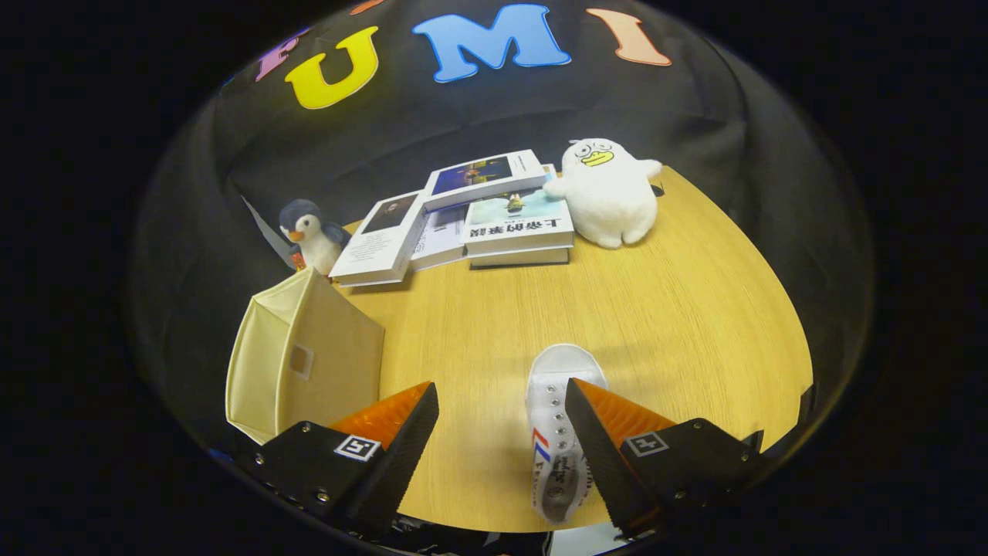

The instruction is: Open the storage box then place both shoes into the box .Put the left shoe in first, then the right shoe, with the right side of both shoes facing outward in a uniform manner.

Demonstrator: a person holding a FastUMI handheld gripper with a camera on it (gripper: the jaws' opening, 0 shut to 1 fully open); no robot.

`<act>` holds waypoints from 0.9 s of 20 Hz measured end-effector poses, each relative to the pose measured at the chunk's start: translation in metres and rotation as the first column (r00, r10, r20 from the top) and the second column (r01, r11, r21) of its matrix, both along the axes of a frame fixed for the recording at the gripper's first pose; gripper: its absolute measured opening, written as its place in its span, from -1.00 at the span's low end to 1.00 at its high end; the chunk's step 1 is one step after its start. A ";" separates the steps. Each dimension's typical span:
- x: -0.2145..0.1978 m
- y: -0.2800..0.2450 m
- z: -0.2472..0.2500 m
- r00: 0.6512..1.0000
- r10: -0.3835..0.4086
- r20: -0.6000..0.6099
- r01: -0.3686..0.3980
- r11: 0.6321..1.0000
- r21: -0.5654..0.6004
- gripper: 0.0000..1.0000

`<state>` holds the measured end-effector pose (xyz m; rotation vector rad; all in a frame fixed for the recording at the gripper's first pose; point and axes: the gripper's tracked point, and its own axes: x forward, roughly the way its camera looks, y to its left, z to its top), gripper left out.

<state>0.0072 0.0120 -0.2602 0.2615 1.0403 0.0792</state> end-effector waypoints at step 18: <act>-0.049 -0.069 -0.097 0.975 -0.074 -0.207 0.060 0.996 -0.073 0.68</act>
